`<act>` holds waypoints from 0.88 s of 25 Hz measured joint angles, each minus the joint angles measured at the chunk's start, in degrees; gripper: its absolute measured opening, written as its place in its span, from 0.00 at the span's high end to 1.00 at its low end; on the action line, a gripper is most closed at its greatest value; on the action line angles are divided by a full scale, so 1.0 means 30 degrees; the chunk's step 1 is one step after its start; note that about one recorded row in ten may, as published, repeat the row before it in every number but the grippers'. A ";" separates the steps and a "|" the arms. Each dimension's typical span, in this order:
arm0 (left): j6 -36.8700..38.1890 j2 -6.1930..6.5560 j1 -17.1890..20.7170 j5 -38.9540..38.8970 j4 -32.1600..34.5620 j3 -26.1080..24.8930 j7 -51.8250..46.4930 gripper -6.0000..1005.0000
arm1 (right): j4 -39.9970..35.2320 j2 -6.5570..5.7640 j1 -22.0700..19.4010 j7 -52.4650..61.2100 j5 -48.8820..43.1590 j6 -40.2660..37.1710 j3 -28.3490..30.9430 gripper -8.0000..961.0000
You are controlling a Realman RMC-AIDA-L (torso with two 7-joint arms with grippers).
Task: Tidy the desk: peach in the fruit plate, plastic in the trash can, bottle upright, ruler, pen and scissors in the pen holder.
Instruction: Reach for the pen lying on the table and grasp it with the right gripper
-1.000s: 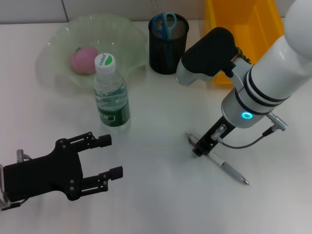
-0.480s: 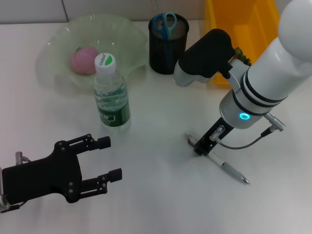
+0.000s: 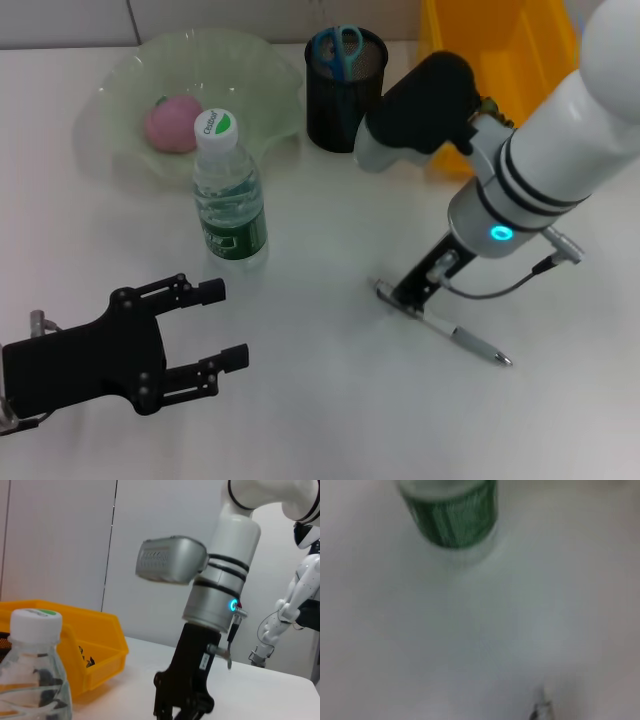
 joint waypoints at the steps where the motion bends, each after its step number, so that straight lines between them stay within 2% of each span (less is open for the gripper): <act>1: 0.0000 0.0000 0.0000 0.0000 0.0000 0.0000 0.0000 0.26 | -0.0423 -0.0005 -0.0286 -0.0250 0.0031 -0.0103 0.0452 0.83; 2: 0.0007 0.0030 0.0007 -0.0053 0.0000 0.0000 0.0000 0.26 | -0.0875 -0.0014 -0.0546 -0.0535 0.0090 -0.0195 0.1040 0.83; 3: 0.0007 0.0030 0.0007 -0.0053 0.0000 0.0000 0.0000 0.26 | -0.1678 -0.0014 -0.1114 -0.1270 0.0348 -0.0371 0.2490 0.84; 4: 0.0007 0.0030 0.0007 -0.0053 0.0000 0.0000 0.0000 0.26 | -0.1678 -0.0014 -0.1114 -0.1270 0.0348 -0.0371 0.2490 0.84; 6: 0.0007 0.0030 0.0007 -0.0053 0.0000 0.0000 0.0000 0.26 | -0.2224 -0.0014 -0.1480 -0.1964 0.0781 -0.0564 0.3853 0.84; 7: 0.0087 0.0054 0.0017 -0.0117 0.0001 -0.0013 0.0000 0.26 | -0.2372 -0.0024 -0.1564 -0.2265 0.0983 -0.0711 0.4371 0.88; 9: 0.0200 0.0057 0.0023 -0.0143 0.0017 -0.0166 -0.0006 0.26 | -0.2554 -0.0062 -0.1527 -0.2864 0.1171 -0.1188 0.5063 0.97; 14: 0.0386 0.0058 -0.0009 -0.0152 0.0045 -0.0500 -0.0053 0.26 | -0.2810 -0.0149 -0.0614 -0.3780 0.0776 -0.3691 0.5680 0.99; 20: 0.0411 0.0046 -0.0156 -0.0145 -0.0023 -0.0890 -0.0014 0.26 | -0.2901 -0.0164 -0.0437 -0.4114 -0.0470 -0.5139 0.5263 0.89; 22: 0.0412 0.0032 -0.0194 -0.0141 -0.0021 -0.0972 -0.0014 0.26 | -0.2801 -0.0120 -0.0552 -0.4332 -0.0518 -0.5218 0.4957 0.80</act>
